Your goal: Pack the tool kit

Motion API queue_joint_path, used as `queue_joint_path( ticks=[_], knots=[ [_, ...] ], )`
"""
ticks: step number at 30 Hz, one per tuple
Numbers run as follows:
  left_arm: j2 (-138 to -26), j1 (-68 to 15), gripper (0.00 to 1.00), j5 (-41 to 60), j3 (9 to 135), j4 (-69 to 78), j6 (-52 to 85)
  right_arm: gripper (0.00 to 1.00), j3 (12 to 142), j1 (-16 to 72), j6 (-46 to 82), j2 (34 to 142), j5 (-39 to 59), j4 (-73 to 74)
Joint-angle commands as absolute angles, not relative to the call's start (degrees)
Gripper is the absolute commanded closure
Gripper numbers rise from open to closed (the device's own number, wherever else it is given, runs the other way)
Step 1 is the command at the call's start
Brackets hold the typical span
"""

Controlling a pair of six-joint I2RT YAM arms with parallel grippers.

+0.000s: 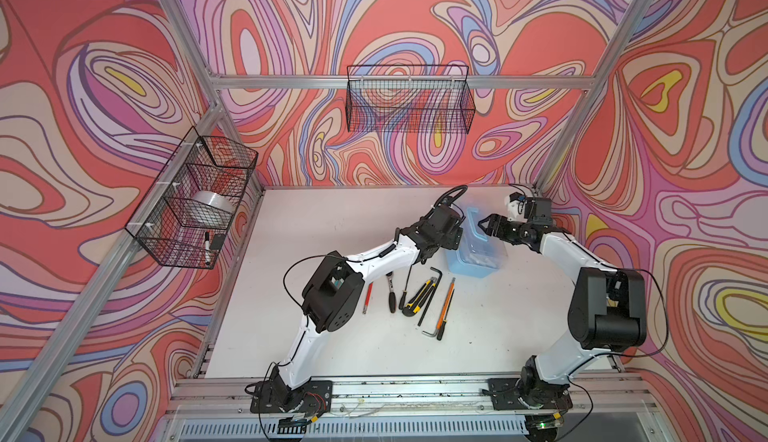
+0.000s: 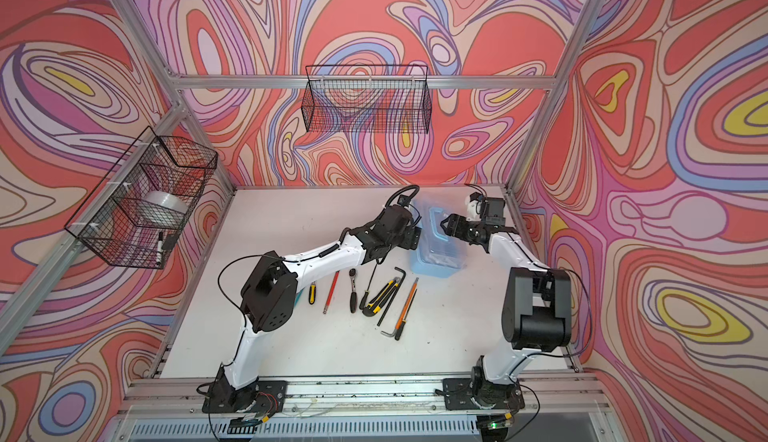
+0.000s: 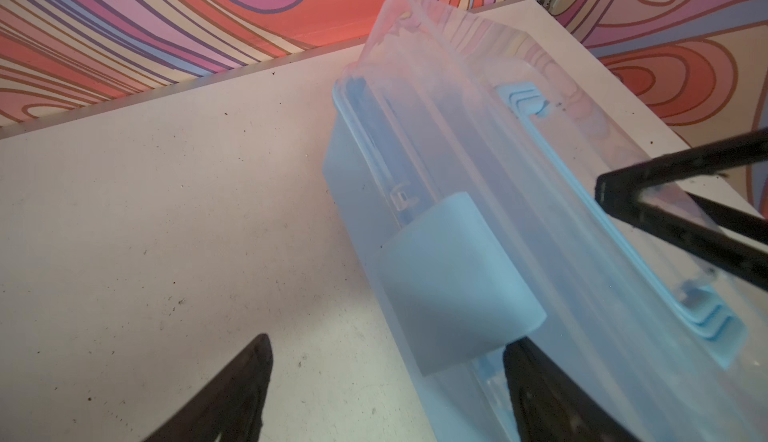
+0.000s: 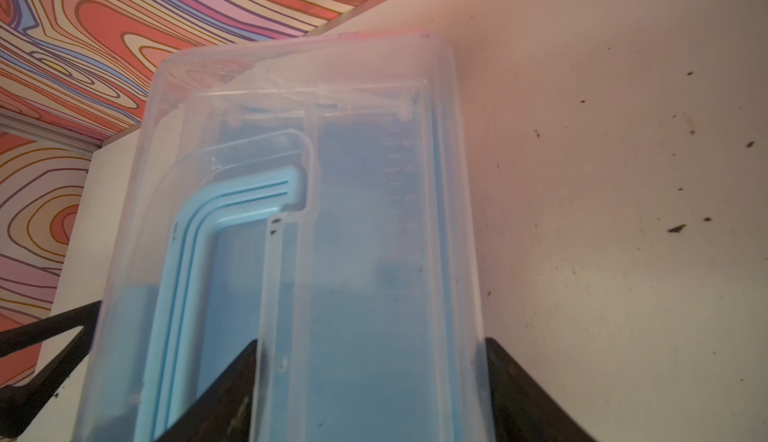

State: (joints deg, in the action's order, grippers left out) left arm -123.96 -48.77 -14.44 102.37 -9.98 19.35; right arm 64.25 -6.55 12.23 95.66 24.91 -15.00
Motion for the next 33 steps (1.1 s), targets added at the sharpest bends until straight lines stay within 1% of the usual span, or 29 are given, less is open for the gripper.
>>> queue_joint_path(
  ticks=[1, 16, 25, 28, 33],
  knots=[
    [-124.85, -48.8, 0.13, -17.44, 102.93, -10.09, 21.36, 0.53, 61.9, -6.5, 11.73, 98.09, 19.38, -23.09],
    [-123.27, -47.78, 0.13, -19.33, 99.13, -13.03, 29.37, 0.53, 61.77, -6.5, 13.26, 98.52, 22.12, -21.89],
    [-118.47, -47.43, 0.13, -19.01, 92.1, -12.68, 31.53, 0.53, 62.0, -6.5, 15.25, 98.57, 25.4, -20.79],
    [-117.86, -47.05, 0.13, -16.61, 91.66, -12.57, 31.69, 0.53, 61.95, -6.58, 16.4, 98.44, 27.56, -19.82],
    [-118.24, -45.71, 0.13, -9.59, 92.78, -12.07, 32.36, 0.53, 62.4, -6.67, 17.61, 97.79, 29.82, -19.07]
  ],
)
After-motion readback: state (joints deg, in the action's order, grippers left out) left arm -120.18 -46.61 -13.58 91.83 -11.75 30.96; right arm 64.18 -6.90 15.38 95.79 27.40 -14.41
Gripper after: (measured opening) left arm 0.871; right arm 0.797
